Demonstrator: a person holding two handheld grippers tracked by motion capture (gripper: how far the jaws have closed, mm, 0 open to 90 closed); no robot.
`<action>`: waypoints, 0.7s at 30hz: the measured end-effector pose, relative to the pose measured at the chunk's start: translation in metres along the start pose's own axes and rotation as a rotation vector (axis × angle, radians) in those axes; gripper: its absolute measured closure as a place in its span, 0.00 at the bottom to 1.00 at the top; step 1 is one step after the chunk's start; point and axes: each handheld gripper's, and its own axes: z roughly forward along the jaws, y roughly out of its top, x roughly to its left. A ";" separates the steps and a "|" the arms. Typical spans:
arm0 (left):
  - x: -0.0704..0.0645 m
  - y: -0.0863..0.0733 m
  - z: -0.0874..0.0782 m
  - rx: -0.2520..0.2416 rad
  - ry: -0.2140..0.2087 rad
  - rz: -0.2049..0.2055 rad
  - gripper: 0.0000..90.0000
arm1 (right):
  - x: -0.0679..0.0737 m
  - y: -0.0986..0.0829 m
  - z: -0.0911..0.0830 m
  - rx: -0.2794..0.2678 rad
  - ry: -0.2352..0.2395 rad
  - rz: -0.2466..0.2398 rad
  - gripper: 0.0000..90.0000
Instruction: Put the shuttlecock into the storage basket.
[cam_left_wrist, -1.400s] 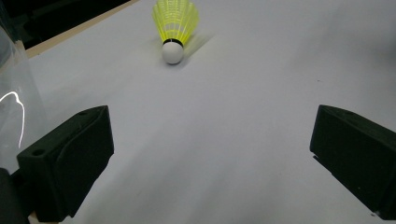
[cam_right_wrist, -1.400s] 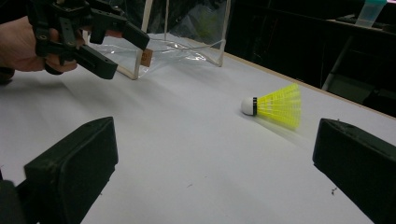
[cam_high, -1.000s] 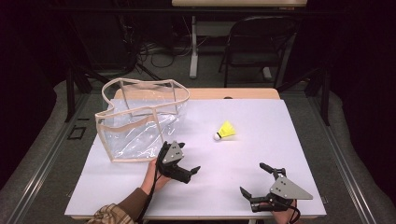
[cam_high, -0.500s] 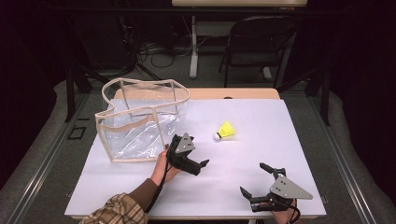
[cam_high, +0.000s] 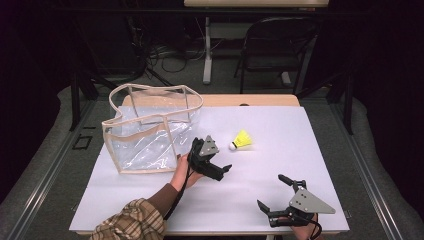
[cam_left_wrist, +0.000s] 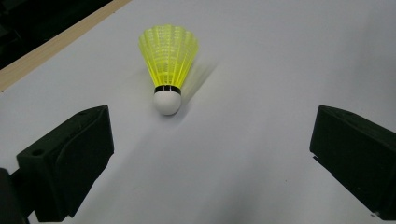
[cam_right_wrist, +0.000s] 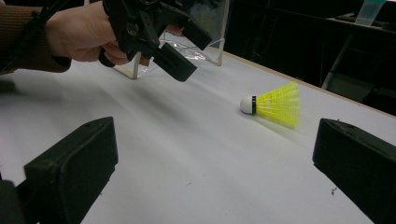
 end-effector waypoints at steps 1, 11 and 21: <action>0.001 0.001 0.001 0.001 0.001 0.004 0.00 | 0.000 0.000 0.000 0.000 0.000 0.000 0.00; 0.007 0.010 0.016 0.035 0.017 -0.016 0.00 | 0.000 0.000 0.000 -0.004 0.004 0.002 0.00; 0.012 0.016 0.033 0.070 0.012 -0.028 0.00 | 0.000 0.000 -0.001 -0.004 0.003 0.009 0.00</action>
